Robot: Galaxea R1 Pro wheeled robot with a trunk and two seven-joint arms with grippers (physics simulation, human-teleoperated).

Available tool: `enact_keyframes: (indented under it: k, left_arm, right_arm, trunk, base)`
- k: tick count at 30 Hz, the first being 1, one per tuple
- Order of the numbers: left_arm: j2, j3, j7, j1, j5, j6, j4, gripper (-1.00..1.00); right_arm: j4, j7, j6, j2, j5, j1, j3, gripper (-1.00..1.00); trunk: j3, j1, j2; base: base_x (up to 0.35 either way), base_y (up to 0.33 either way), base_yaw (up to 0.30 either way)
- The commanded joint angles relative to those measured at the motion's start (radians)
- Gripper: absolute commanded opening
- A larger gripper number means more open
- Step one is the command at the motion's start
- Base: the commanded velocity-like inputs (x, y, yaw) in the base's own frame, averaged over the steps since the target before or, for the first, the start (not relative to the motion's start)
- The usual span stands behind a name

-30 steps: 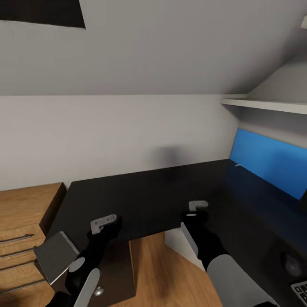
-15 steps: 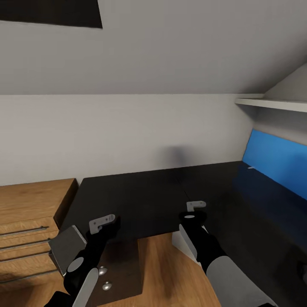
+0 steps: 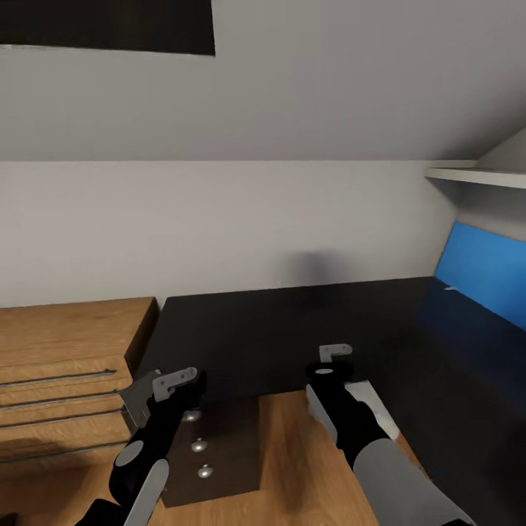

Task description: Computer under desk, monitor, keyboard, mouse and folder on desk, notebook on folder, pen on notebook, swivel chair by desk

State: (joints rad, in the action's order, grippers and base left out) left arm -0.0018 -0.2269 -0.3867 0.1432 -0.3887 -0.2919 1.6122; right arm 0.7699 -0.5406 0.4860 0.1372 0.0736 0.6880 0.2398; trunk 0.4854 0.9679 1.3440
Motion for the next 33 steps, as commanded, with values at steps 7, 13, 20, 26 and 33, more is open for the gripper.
enact_keyframes:
  k: [7, 13, 20, 26, 33]
  left_arm:
    - [0.0, -0.002, -0.008, 0.001, -0.008, -0.003, 0.001, 1.0]
    - [0.0, -0.002, -0.008, 0.001, -0.008, -0.003, 0.001, 1.0]
    - [0.0, -0.002, -0.008, 0.001, -0.009, -0.002, -0.008, 1.0]
    - [0.013, -0.001, -0.008, -0.073, -0.007, 0.006, -0.039, 1.0]
    - [0.056, -0.002, -0.009, -0.171, -0.006, 0.012, -0.061, 1.0]
  right_arm:
    - [0.001, -0.009, 0.005, -0.001, 0.008, 0.001, 0.004, 1.0]
    - [0.002, -0.009, 0.004, -0.001, 0.008, 0.001, 0.004, 1.0]
    - [0.002, -0.014, -0.004, 0.001, 0.008, -0.001, 0.02, 1.0]
    - [0.064, -0.054, -0.024, 0.001, 0.009, -0.034, 0.035, 1.0]
    - [0.229, -0.064, -0.023, -0.001, 0.008, -0.124, 0.067, 1.0]
  trunk:
    - [0.001, 0.0, 0.001]
    - [0.001, 0.0, 0.001]
    - [0.001, 0.0, 0.001]
    - [0.001, 0.0, 0.001]
    - [0.001, 0.0, 0.001]
  base:
    - [-0.295, 0.108, 0.274]
    - [-0.082, 0.013, 0.276]
    - [-0.006, 0.001, 0.276]
    - [0.0, 0.0, 0.277]
    - [0.0, 0.0, 0.277]
